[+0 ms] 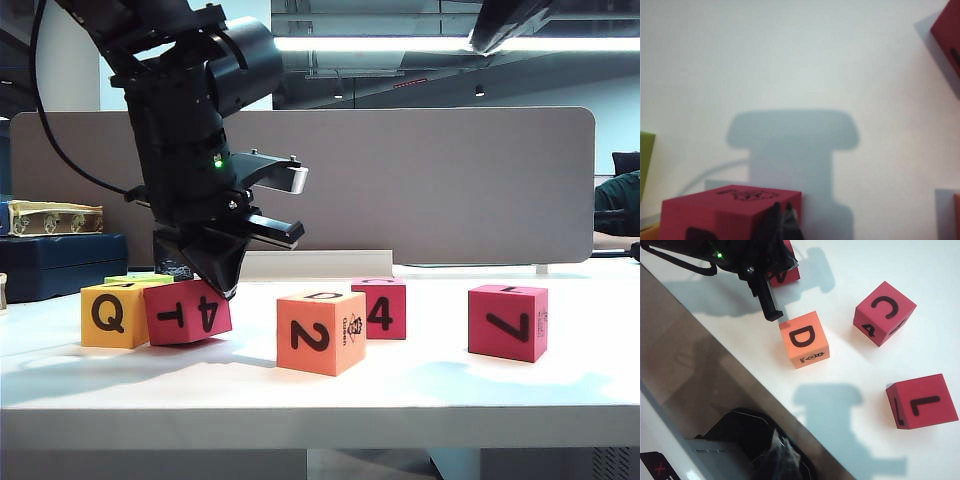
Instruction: Select the appropriate blocks from the scattered letter blocks on the table and arrange them in a row to spell out "ABCD".
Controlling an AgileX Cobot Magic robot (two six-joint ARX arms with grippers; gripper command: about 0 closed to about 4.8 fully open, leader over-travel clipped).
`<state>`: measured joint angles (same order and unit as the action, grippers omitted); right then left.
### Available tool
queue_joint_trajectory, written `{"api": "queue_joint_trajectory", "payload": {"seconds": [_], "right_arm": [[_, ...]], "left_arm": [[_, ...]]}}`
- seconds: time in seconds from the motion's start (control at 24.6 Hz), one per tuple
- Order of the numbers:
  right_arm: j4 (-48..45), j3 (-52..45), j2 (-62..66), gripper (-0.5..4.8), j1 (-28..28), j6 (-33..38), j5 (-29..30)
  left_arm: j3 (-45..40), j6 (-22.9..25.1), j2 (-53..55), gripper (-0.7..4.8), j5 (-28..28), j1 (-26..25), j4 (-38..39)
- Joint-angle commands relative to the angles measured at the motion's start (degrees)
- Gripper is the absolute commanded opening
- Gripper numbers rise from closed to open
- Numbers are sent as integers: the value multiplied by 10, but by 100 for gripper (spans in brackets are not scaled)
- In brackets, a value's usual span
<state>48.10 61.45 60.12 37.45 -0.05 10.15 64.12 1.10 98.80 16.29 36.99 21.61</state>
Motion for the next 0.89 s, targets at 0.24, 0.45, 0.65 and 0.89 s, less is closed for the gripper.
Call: {"api": "queue_joint_trajectory", "payload": {"seconds": [0.24,0.45,0.65,0.89], "right_arm": [[-3,3,-2,-2,0,0,0],[-3,3,-2,-2,0,0,0],[-3,3,-2,-2,0,0,0],[-3,3,-2,-2,0,0,-1]], "left_arm": [[2,-11,24,-6,19,0,-39],[2,-10,26,-6,19,0,-64],[2,-3,25,-6,11,0,-76],[32,9,16,51,-18,2,-59]]}}
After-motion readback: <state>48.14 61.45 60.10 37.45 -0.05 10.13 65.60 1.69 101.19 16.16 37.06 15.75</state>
